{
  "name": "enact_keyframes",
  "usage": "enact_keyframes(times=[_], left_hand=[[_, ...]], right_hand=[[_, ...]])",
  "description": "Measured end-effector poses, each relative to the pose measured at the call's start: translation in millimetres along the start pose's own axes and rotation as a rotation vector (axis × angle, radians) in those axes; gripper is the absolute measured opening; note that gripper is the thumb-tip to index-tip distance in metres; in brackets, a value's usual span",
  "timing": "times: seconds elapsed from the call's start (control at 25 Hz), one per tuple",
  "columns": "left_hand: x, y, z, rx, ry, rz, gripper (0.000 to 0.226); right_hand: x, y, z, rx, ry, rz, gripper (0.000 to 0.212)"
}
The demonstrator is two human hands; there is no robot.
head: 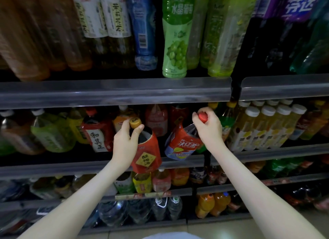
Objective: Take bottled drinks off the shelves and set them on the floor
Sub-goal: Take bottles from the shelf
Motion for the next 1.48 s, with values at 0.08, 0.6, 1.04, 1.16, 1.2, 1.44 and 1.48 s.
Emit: enact_keyframes(times=[0.08,0.6,1.04,1.16,1.2,1.44,1.48], left_hand=[[3.1,3.7,4.2,0.0,-0.012,0.02,0.037],[-24.6,-55.8,13.1,0.134,-0.118,0.005,0.049],[-48.5,-152.3,40.0,0.204,-0.057,-0.095,0.041],[-46.0,-162.0,55.1,0.212,-0.098,0.019,0.043],[-44.5,-163.0,60.5,0.242,-0.105,0.05,0.044],[-16.8,-144.6,42.2,0.399,-0.022,0.229,0.065],[-12.8,-134.0,29.6,0.365,-0.063,0.24,0.064]], right_hand=[[3.8,-1.2,3.0,0.023,0.018,-0.018,0.009],[1.6,34.6,-9.5,0.035,0.051,-0.077,0.015],[-15.0,79.6,-42.4,0.088,0.011,-0.126,0.02],[-19.4,77.0,-44.2,0.114,0.002,-0.149,0.019],[-19.5,75.5,-43.5,0.124,0.007,-0.15,0.018],[-16.0,57.2,-46.9,0.266,0.032,-0.138,0.015],[-16.3,50.7,-50.4,0.303,0.038,-0.138,0.013]])
Point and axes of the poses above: each hand's wrist, its own z-axis towards the middle knuckle, its own y-axis out of the back of the hand, x = y × z, the point moved 3 cm from there along z, towards the middle knuckle, and after that the axes turned 10 degrees about y, right-handed, at the moved point
